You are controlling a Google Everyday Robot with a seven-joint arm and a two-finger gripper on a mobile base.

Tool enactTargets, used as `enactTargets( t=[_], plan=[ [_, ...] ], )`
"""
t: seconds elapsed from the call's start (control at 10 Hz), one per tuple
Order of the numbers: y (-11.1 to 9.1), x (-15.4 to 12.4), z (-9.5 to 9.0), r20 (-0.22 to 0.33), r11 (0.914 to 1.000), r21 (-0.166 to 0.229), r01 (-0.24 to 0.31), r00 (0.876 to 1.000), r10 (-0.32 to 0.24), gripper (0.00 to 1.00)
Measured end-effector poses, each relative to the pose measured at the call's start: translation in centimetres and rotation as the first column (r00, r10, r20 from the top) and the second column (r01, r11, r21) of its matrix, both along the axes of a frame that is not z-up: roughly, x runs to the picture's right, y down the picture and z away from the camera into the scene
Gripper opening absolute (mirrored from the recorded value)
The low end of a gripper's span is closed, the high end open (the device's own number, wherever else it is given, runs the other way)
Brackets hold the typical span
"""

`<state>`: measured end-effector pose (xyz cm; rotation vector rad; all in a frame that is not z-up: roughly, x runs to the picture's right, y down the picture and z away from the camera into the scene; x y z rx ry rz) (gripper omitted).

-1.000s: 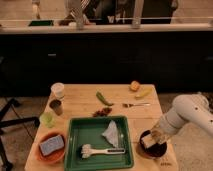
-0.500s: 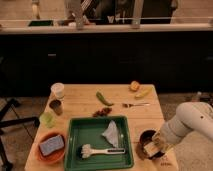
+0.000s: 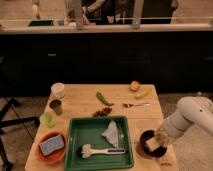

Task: Wipe purple bowl with eraser

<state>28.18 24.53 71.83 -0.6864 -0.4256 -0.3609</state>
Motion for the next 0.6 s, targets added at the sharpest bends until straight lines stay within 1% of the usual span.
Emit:
enactTargets(
  t=[0.3,0.5,0.6],
  plan=[
    [-0.7,-1.9,0.7,0.029,0.9997,0.001,0.026,0.999,-0.026,0.10],
    [-0.4,-3.0,0.6,0.062,0.9993,-0.004,0.037,0.997,-0.036,0.10],
    [-0.1,-3.3,0.5,0.072,0.9992,-0.013,0.037,0.997,-0.036,0.10]
  ],
)
